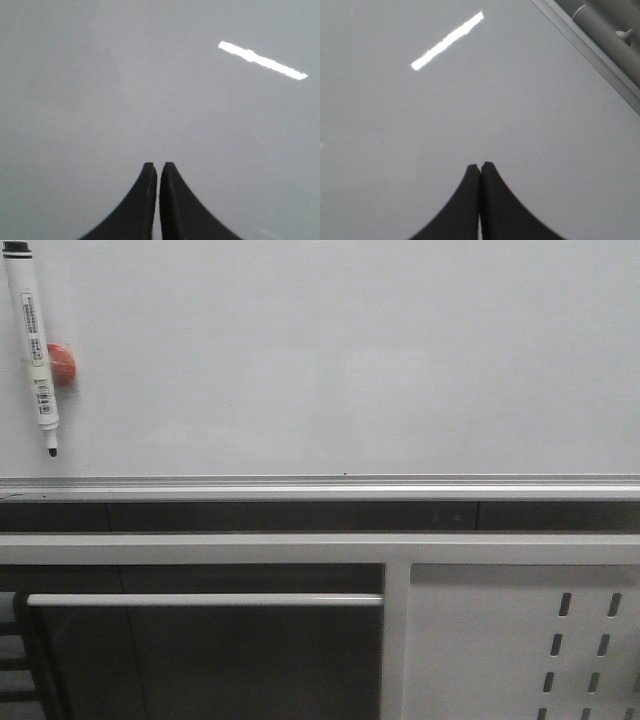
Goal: Write number 1 on whiteboard
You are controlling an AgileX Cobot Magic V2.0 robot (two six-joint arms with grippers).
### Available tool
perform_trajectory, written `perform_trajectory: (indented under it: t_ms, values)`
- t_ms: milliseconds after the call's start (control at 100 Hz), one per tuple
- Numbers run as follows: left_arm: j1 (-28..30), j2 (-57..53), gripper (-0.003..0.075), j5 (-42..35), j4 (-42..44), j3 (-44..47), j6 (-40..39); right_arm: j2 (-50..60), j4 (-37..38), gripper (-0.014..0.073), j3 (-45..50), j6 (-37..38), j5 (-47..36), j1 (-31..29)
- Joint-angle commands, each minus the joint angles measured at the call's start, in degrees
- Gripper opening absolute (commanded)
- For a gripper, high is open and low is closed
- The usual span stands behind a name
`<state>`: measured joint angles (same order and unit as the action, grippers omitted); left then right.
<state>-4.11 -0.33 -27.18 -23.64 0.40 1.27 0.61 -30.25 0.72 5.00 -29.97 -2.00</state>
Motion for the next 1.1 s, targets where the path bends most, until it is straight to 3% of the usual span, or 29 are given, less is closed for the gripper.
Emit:
perform_trajectory:
  t_ms: [0, 110, 170, 230, 350, 490, 630, 750, 910, 1010, 1090]
  values:
    - [-0.46, -1.54, -0.0018, -2.84, 0.27, 1.08, -0.29, 0.66, 0.91, -0.0061, -1.55, -0.13, -3.74, -0.03]
    - [-0.46, -1.54, -0.0018, -1.65, 0.27, 0.97, -0.29, 0.66, 0.91, -0.0061, -2.41, 0.95, 2.71, -0.03]
    - [-0.46, -1.54, -0.0018, 0.21, 0.39, 0.12, -0.66, 0.66, 2.43, -0.0061, -4.67, 0.25, 14.19, -0.03]
    - [-0.46, -1.54, -0.0018, 4.06, 1.33, -2.72, -1.27, 0.56, 9.32, -0.0061, -8.51, 0.13, 27.16, -0.03]
    - [-0.46, -0.91, -0.0018, 23.47, 10.39, -12.44, -1.27, 0.48, 17.39, -0.0061, -17.26, 0.02, 52.86, -0.03]
    - [-0.46, 2.4, -0.0018, 40.21, 10.26, -23.39, -1.27, -0.71, 21.77, -0.0061, -26.26, -2.3, 67.06, -0.03]
    - [-0.46, 6.91, -0.0018, 45.27, 3.93, -33.47, -1.27, -6.93, 21.75, -0.0061, -33.45, -9.75, 71.81, -0.03]
    - [-0.46, 11.47, -0.0018, 47.05, -4.36, -42.0, 0.68, -14.29, 21.65, -0.0061, -40.4, -9.98, 72.12, -0.03]
    - [-0.46, 19.37, -0.0018, 56.41, -5.95, -53.47, 4.97, -23.69, 21.65, -0.0061, -48.97, -10.24, 72.12, 1.13]
    - [-0.46, 25.35, -0.0018, 62.58, -8.93, -57.29, 5.07, -28.39, 21.65, -0.0061, -51.83, -10.24, 70.38, 3.03]
    - [-0.46, 28.86, -0.0018, 63.31, -10.98, -57.35, 7.42, -31.04, 21.65, -0.0061, -52.11, -11.66, 68.24, 4.58]
